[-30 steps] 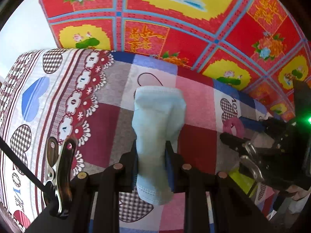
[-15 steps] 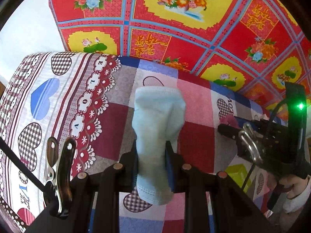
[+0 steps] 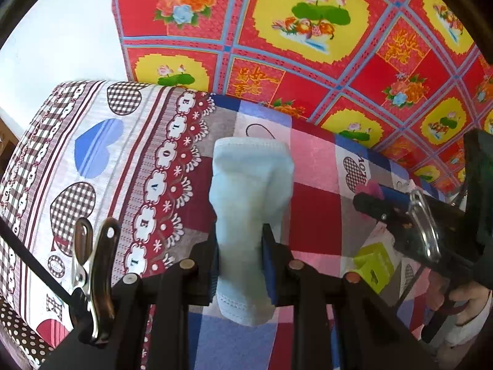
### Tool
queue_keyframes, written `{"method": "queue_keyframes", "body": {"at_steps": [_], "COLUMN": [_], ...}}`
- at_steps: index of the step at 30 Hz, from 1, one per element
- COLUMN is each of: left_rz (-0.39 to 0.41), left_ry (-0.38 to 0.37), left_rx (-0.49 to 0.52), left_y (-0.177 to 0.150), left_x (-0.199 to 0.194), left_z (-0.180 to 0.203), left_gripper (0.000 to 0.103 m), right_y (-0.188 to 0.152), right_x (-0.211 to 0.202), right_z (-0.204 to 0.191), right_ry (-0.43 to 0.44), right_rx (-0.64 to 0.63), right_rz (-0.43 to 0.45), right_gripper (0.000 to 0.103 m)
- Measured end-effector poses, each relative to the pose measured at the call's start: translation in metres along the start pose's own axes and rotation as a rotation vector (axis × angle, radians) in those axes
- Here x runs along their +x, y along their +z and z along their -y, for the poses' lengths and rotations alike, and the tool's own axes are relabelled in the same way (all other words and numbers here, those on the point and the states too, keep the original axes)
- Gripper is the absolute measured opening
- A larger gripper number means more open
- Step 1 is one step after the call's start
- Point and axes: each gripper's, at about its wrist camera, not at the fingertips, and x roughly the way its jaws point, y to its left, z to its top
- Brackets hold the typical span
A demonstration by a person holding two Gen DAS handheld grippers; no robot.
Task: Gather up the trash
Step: 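Lift the pink ring with right tool while left tool holds the mask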
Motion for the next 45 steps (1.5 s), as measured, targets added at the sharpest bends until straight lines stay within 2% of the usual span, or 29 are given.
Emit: {"method": "queue_keyframes", "body": {"at_steps": [10,24,45], "left_rz": [0.003,0.025,0.031], "left_ry": [-0.038,-0.060,-0.086], "left_rx": [-0.004,-0.018,0.034], "left_y": [-0.006,-0.031,-0.034], "left_x": [-0.017,-0.037,-0.062], "left_z": [-0.021,-0.056,-0.087], "left_gripper": [0.025,0.025,0.025], "right_y": [-0.013,-0.025,-0.034], "right_x": [-0.022,-0.041,-0.050], "right_z": [-0.042,-0.098,-0.148], "right_ry": [0.044,0.069,0.048], "right_rx": [-0.005,-0.014,0.042], "right_rz": [0.036,0.070,0.090], "right_gripper": [0.044,0.044,0.044]}}
